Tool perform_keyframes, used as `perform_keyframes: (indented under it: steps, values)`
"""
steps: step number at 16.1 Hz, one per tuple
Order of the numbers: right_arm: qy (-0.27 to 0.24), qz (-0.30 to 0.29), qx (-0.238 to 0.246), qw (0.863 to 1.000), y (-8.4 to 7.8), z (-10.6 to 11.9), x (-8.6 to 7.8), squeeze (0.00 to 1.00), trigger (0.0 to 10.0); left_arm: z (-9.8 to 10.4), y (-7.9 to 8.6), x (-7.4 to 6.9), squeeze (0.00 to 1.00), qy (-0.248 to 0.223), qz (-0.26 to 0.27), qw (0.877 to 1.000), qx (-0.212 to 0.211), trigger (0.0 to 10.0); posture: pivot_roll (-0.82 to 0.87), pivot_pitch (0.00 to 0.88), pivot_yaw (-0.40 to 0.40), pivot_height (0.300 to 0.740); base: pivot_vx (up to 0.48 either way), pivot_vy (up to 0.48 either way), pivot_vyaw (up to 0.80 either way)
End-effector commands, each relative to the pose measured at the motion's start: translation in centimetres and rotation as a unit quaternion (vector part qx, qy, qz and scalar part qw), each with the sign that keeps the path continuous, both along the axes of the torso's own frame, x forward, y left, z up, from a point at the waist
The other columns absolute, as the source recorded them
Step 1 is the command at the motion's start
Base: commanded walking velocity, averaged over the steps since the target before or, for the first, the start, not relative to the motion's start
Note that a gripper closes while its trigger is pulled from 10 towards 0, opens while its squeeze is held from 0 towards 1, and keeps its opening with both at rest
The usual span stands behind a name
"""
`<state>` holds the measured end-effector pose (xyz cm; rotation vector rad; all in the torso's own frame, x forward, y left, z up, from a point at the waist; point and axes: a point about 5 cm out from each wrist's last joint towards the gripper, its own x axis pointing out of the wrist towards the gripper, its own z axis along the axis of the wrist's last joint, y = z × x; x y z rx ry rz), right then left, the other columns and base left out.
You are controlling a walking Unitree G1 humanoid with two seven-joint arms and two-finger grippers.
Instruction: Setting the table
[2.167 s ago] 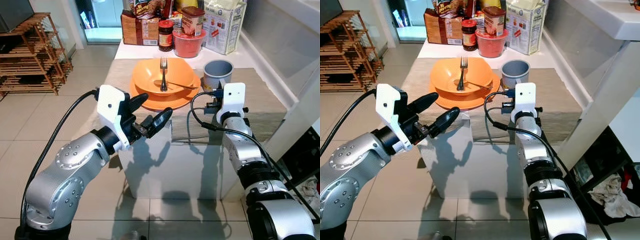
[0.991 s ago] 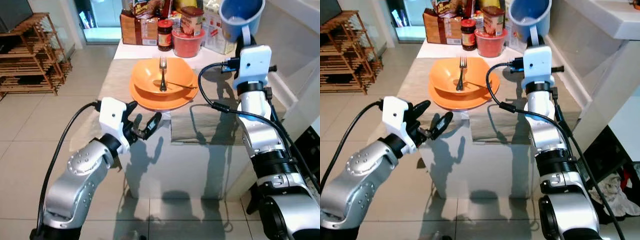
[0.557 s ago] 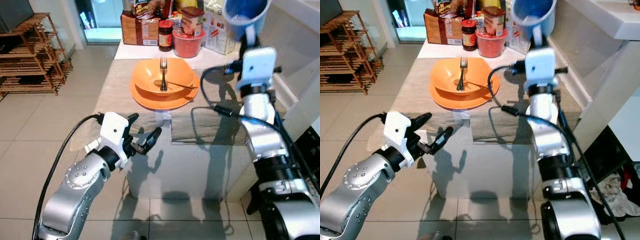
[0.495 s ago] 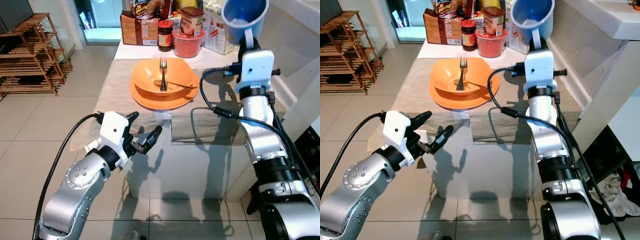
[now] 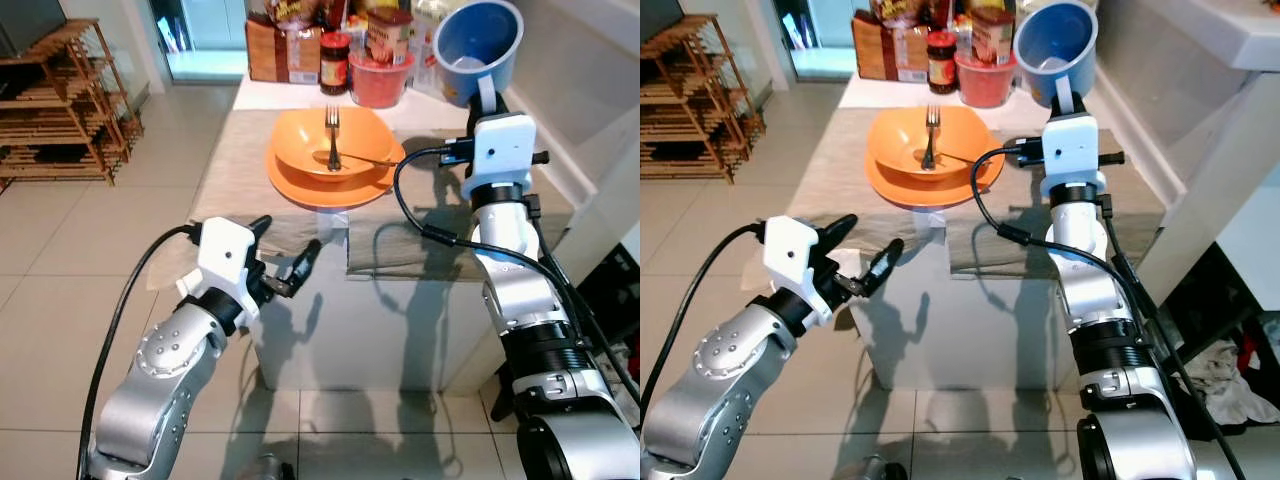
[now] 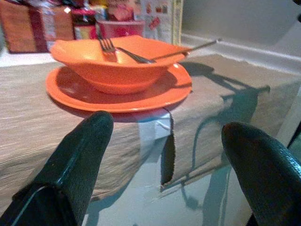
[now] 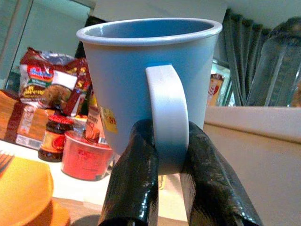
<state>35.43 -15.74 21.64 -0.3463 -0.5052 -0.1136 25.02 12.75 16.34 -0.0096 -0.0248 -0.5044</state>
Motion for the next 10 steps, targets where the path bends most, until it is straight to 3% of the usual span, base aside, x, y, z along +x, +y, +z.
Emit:
perform_keyframes:
  steps: [1, 6, 10]
  values:
    - [-0.007, 0.003, -0.003, 1.000, 0.04, 0.32, -0.22, 0.00, 0.0, 0.22, 0.04, 0.28, 0.00, -0.005, 0.007, 1.000, 0.000, 10.0, 0.02, 0.000, 0.040, 0.740, -0.345, 0.000, 0.00]
    - [0.006, 0.005, -0.006, 1.000, -0.02, -0.20, -0.30, 0.00, 0.0, 0.05, -0.18, 0.38, 0.00, -0.002, 0.009, 1.000, 0.003, 10.0, 0.01, 0.000, 0.039, 0.740, -0.322, 0.000, 0.00]
    - [0.016, 0.009, -0.009, 1.000, -0.09, -0.56, -0.49, 0.00, 0.0, 0.27, -0.43, 0.51, 0.00, -0.004, 0.004, 1.000, -0.006, 10.0, 0.01, 0.000, 0.039, 0.740, 0.000, 0.000, 0.00]
